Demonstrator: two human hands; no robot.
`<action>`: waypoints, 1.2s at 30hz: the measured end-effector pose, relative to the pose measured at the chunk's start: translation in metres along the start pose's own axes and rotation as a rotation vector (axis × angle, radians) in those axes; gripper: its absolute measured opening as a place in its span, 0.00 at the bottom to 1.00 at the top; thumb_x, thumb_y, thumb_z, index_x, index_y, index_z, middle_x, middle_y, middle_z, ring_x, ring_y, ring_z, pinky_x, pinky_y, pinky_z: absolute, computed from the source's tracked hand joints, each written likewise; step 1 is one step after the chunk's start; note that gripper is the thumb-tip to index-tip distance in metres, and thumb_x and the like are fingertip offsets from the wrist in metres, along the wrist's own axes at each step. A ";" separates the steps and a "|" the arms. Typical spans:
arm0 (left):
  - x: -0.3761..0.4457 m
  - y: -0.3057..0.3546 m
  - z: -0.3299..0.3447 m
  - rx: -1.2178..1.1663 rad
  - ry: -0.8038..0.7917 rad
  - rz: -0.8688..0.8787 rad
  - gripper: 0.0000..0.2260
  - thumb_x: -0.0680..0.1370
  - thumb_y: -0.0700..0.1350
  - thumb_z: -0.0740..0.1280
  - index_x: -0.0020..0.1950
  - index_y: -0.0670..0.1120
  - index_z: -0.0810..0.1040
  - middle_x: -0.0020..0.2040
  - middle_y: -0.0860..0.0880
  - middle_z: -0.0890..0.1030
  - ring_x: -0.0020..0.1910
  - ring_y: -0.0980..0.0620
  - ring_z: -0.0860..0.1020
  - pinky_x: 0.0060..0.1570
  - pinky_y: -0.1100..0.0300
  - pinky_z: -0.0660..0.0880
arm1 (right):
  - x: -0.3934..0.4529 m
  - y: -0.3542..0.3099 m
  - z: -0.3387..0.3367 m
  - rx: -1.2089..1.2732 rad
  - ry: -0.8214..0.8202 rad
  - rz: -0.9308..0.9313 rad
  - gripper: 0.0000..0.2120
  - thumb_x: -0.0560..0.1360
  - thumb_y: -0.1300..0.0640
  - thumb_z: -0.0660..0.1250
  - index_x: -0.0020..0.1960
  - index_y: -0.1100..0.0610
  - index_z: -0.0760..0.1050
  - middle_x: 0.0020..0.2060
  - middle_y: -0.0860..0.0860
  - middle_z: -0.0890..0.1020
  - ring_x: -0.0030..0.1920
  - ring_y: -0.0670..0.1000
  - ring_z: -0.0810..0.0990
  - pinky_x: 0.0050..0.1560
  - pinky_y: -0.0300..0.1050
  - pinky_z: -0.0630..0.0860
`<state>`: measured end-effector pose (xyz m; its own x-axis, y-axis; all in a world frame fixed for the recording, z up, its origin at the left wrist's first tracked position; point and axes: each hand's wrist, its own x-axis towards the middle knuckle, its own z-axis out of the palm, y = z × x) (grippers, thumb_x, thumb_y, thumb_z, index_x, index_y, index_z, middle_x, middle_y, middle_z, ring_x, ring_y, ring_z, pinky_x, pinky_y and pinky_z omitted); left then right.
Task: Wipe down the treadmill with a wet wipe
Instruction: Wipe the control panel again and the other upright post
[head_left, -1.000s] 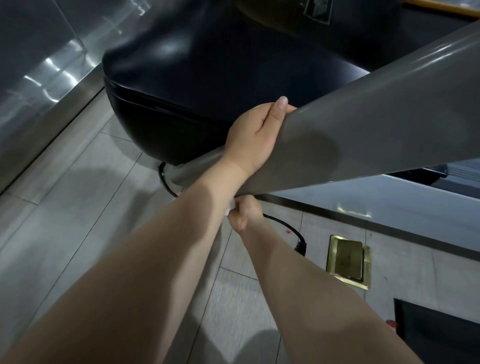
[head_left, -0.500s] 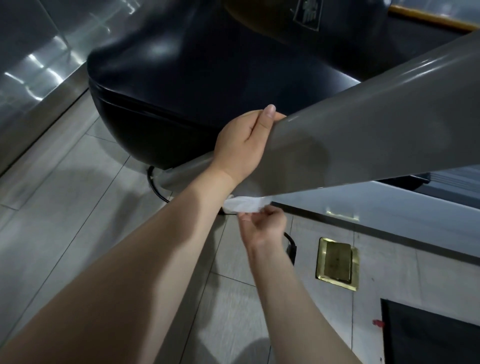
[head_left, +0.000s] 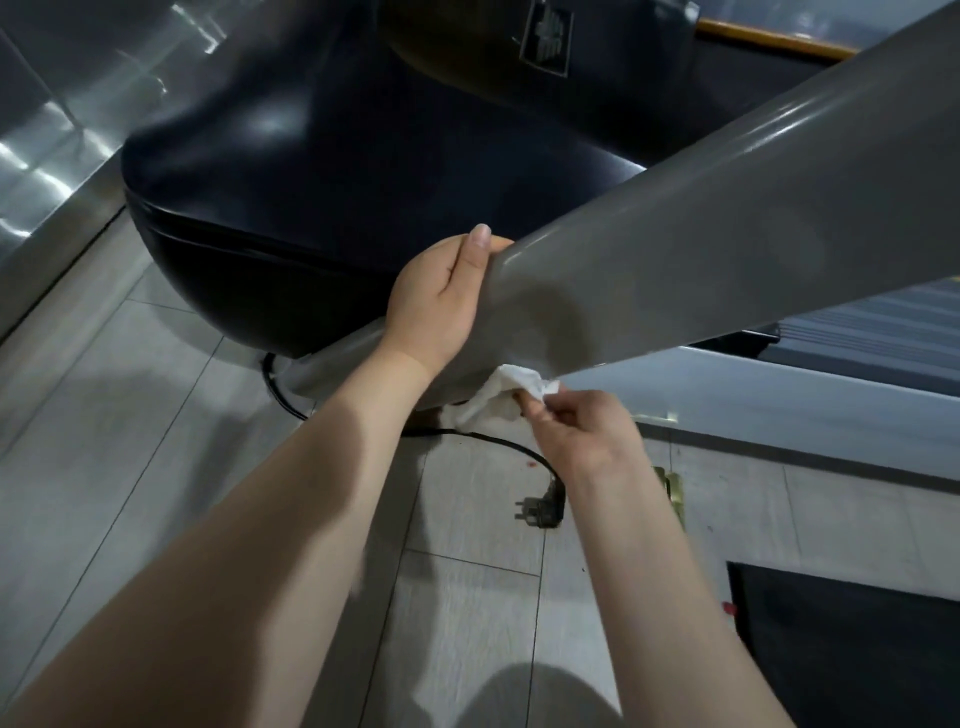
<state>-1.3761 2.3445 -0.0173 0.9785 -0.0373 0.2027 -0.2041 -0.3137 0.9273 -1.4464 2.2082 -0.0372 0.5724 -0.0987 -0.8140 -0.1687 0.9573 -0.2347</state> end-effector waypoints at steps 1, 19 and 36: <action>0.000 0.001 -0.001 0.002 -0.008 -0.003 0.19 0.85 0.54 0.51 0.55 0.53 0.82 0.51 0.56 0.83 0.53 0.59 0.79 0.54 0.62 0.74 | -0.008 -0.010 0.005 0.001 0.021 0.003 0.21 0.77 0.76 0.52 0.70 0.73 0.64 0.67 0.64 0.71 0.67 0.66 0.71 0.68 0.56 0.69; 0.000 0.015 0.002 0.016 0.021 -0.137 0.18 0.86 0.52 0.53 0.43 0.61 0.79 0.44 0.60 0.81 0.48 0.61 0.78 0.48 0.66 0.70 | -0.004 -0.082 -0.047 -1.549 -0.268 -1.345 0.04 0.78 0.62 0.66 0.47 0.58 0.70 0.47 0.50 0.73 0.44 0.45 0.73 0.46 0.34 0.73; -0.002 0.004 0.024 0.075 0.292 -0.038 0.18 0.81 0.54 0.52 0.40 0.60 0.79 0.35 0.66 0.78 0.40 0.63 0.75 0.44 0.62 0.69 | 0.106 -0.072 -0.033 -3.175 -1.314 -1.622 0.19 0.83 0.60 0.52 0.73 0.58 0.66 0.63 0.56 0.76 0.57 0.55 0.77 0.57 0.46 0.73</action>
<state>-1.3782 2.3210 -0.0218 0.9333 0.2470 0.2608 -0.1545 -0.3793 0.9123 -1.4004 2.1202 -0.1245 0.4745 0.8162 -0.3296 0.8664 -0.3669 0.3388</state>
